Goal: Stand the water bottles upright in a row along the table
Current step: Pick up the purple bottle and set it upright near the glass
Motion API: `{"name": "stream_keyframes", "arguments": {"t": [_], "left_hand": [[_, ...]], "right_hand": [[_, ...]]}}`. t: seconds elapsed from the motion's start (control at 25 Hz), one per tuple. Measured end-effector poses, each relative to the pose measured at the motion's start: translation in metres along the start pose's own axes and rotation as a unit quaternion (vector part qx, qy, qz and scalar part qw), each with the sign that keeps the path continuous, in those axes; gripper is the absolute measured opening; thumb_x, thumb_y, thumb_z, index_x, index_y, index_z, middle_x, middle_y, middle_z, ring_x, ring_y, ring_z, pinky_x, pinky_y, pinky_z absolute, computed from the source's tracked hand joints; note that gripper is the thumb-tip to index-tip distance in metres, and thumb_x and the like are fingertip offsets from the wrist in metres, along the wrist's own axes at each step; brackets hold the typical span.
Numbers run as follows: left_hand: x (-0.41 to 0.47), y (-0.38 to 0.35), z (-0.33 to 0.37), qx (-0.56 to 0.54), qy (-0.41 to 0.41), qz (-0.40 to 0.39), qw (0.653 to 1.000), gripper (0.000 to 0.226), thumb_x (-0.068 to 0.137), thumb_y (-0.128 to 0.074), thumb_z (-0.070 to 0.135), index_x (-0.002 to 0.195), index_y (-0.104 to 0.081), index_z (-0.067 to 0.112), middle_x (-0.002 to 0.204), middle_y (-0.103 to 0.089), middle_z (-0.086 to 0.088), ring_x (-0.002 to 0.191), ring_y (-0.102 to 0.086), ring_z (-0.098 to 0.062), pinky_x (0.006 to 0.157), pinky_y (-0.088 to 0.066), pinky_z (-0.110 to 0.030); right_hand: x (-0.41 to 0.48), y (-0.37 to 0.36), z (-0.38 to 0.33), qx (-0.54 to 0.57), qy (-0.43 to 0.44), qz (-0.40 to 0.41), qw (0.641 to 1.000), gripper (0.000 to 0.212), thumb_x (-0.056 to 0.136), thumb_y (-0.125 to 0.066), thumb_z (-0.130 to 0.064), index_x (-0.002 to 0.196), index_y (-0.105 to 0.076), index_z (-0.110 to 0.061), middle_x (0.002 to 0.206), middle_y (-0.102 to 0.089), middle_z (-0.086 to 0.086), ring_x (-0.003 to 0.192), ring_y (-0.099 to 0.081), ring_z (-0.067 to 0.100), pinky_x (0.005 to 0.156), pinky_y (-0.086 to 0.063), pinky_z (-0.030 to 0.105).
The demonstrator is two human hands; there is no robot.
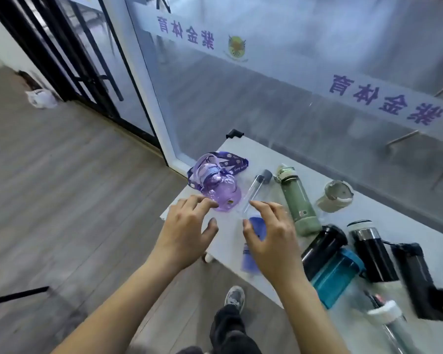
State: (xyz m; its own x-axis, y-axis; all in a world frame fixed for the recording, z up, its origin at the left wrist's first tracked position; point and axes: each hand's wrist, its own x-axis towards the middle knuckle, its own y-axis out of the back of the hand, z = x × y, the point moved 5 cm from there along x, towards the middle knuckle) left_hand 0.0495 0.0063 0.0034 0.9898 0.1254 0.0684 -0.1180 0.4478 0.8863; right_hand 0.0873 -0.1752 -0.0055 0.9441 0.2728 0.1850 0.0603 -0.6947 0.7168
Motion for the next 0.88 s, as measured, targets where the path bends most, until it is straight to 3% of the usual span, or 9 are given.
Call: {"name": "stream_keyframes", "arguments": {"t": [0.28, 0.4, 0.52, 0.6, 0.68, 0.88], "left_hand": [[0.067, -0.029, -0.058, -0.064, 0.114, -0.028, 0.991, 0.029, 0.091, -0.058, 0.022, 0.119, -0.062, 0.022, 0.121, -0.061, 0.003, 0.113, -0.052, -0.022, 0.098, -0.04, -0.033], [0.081, -0.054, -0.089, -0.092, 0.179, -0.074, 0.977, 0.03, 0.092, -0.057, 0.025, 0.122, -0.059, 0.024, 0.121, -0.059, 0.003, 0.113, -0.051, -0.017, 0.094, -0.04, -0.031], [0.099, -0.079, -0.115, -0.13, 0.217, -0.093, 0.963, 0.031, 0.091, -0.057, 0.024, 0.122, -0.059, 0.024, 0.114, -0.06, 0.008, 0.102, -0.051, -0.007, 0.087, -0.038, -0.025], [0.117, -0.094, -0.131, -0.171, 0.251, -0.098, 0.948, 0.026, 0.091, -0.056, 0.026, 0.117, -0.058, 0.027, 0.104, -0.061, 0.017, 0.092, -0.055, 0.001, 0.079, -0.04, -0.013], [0.137, -0.112, -0.148, -0.244, 0.309, -0.102, 0.913, 0.021, 0.093, -0.054, 0.028, 0.114, -0.057, 0.031, 0.093, -0.062, 0.02, 0.084, -0.059, 0.003, 0.07, -0.04, -0.009], [0.172, -0.151, -0.171, -0.426, 0.443, -0.137, 0.777, 0.036, 0.089, -0.048, 0.022, 0.102, -0.06, 0.054, 0.079, -0.059, 0.01, 0.067, -0.054, -0.013, 0.065, -0.047, -0.024]], "right_hand": [[0.089, -0.052, 0.029, 0.024, -0.046, -0.113, 0.992, 0.04, 0.092, -0.068, -0.026, 0.131, -0.063, -0.025, 0.123, -0.061, -0.001, 0.114, -0.057, 0.024, 0.101, -0.044, 0.042], [0.119, -0.08, 0.044, 0.004, -0.054, -0.169, 0.984, 0.041, 0.093, -0.064, -0.027, 0.134, -0.061, -0.023, 0.127, -0.06, 0.0, 0.117, -0.056, 0.024, 0.102, -0.043, 0.039], [0.149, -0.113, 0.057, -0.039, -0.054, -0.219, 0.973, 0.044, 0.095, -0.06, -0.028, 0.138, -0.057, -0.02, 0.13, -0.06, 0.004, 0.119, -0.056, 0.027, 0.103, -0.041, 0.04], [0.169, -0.134, 0.067, -0.073, -0.065, -0.248, 0.964, 0.047, 0.096, -0.057, -0.028, 0.142, -0.054, -0.019, 0.133, -0.058, 0.007, 0.121, -0.055, 0.028, 0.104, -0.041, 0.04], [0.186, -0.156, 0.078, -0.084, -0.086, -0.277, 0.953, 0.051, 0.096, -0.055, -0.03, 0.146, -0.048, -0.019, 0.136, -0.056, 0.008, 0.123, -0.053, 0.03, 0.106, -0.039, 0.041], [0.219, -0.199, 0.096, -0.066, -0.14, -0.323, 0.934, 0.057, 0.095, -0.054, -0.038, 0.15, -0.038, -0.032, 0.133, -0.056, 0.006, 0.121, -0.054, 0.029, 0.104, -0.042, 0.043]]}}
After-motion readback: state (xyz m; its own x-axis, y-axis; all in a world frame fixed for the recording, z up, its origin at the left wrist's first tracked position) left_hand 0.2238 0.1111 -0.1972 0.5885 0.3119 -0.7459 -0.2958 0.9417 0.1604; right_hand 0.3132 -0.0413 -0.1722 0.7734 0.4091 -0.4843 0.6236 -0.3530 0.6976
